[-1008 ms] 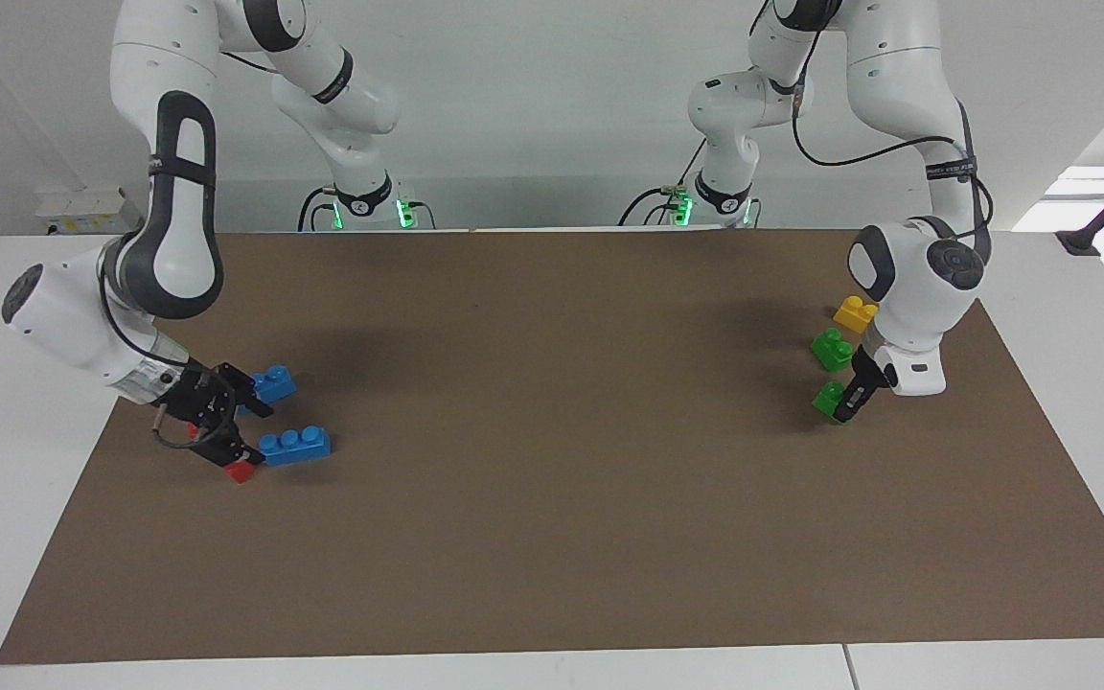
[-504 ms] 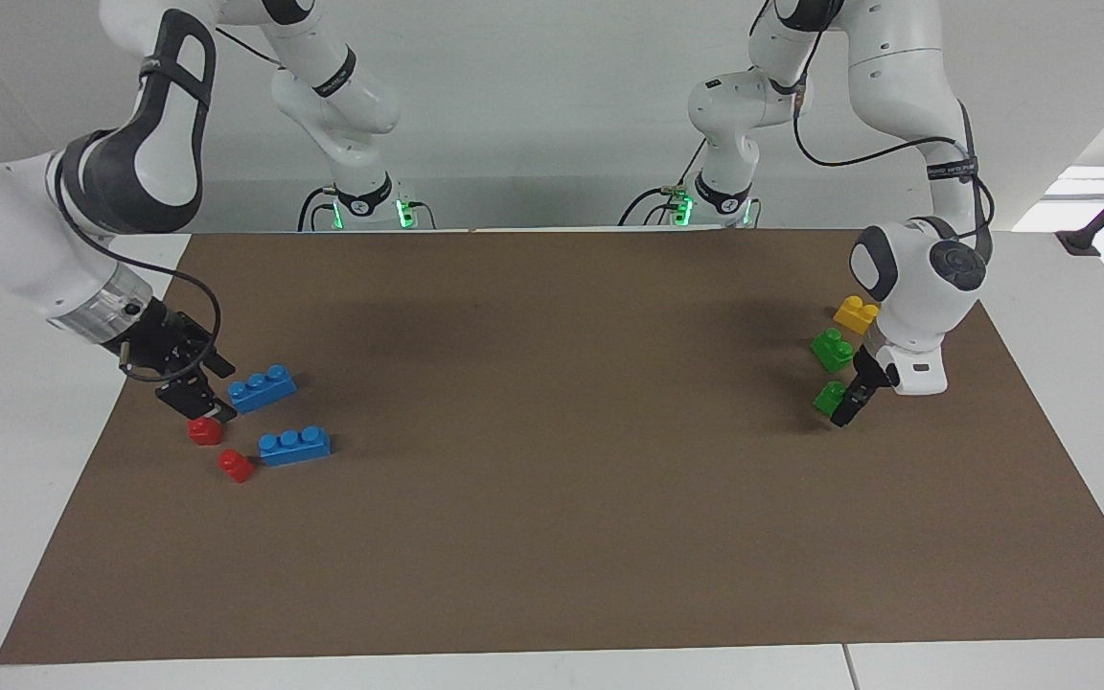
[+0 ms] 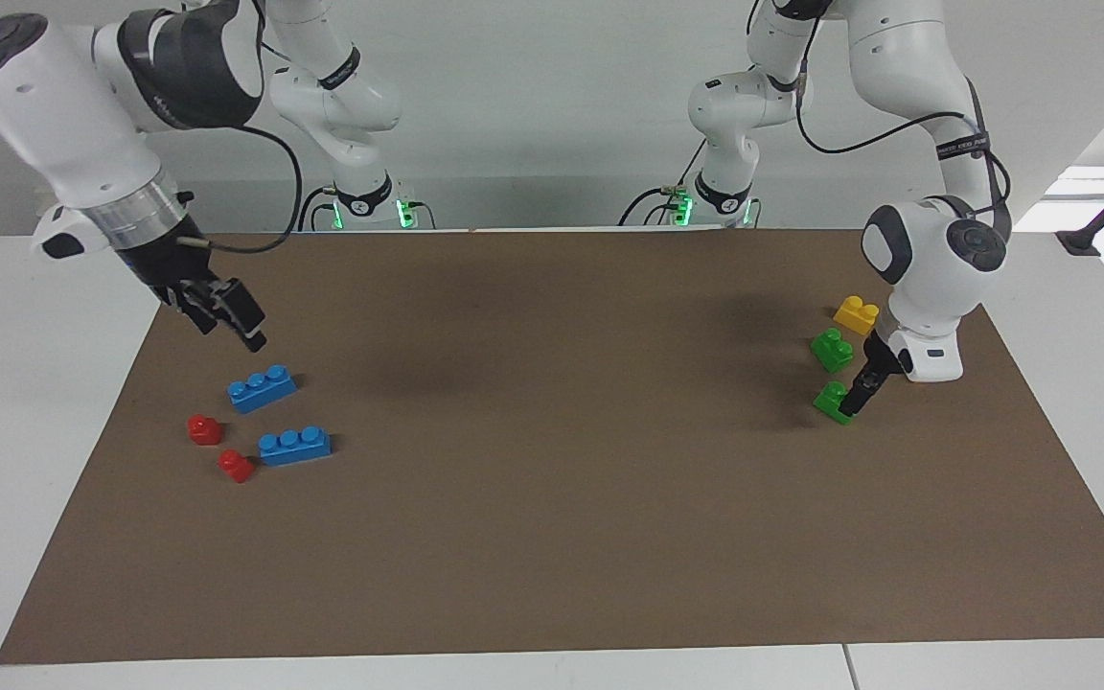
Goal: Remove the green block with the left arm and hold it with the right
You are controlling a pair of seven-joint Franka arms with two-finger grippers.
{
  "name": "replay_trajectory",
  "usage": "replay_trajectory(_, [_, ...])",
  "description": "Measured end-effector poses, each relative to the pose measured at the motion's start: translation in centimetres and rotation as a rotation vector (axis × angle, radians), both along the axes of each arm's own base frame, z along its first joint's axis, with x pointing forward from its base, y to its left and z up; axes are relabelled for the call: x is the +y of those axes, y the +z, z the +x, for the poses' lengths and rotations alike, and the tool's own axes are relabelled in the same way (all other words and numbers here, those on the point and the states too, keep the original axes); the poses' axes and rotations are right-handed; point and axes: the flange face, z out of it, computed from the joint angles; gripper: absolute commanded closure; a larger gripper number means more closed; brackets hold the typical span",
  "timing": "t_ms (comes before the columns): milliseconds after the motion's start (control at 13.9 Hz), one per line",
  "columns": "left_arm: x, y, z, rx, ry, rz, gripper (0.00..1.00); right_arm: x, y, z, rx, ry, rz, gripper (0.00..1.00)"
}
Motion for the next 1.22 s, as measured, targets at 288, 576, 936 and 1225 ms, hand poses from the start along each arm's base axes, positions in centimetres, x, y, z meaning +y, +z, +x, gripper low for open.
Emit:
replay_trajectory(288, [-1.7, 5.5, -0.3, -0.038, -0.028, 0.011, 0.0, 3.6, 3.6, -2.6, -0.042, 0.31, -0.099, 0.06])
replay_trajectory(576, [-5.0, 11.7, 0.3, -0.111, -0.119, 0.059, 0.0, 2.5, 2.9, -4.1, 0.033, 0.399, -0.107, 0.0])
replay_trajectory(936, [-6.0, 16.5, 0.8, -0.084, -0.448, 0.187, 0.0, 0.6, 2.1, -4.2, 0.054, 0.367, -0.115, 0.0])
replay_trajectory(1225, [-5.4, 20.1, 0.5, -0.038, -0.644, 0.17, 0.0, 0.2, 1.9, -4.3, 0.06, 0.36, -0.118, 0.0])
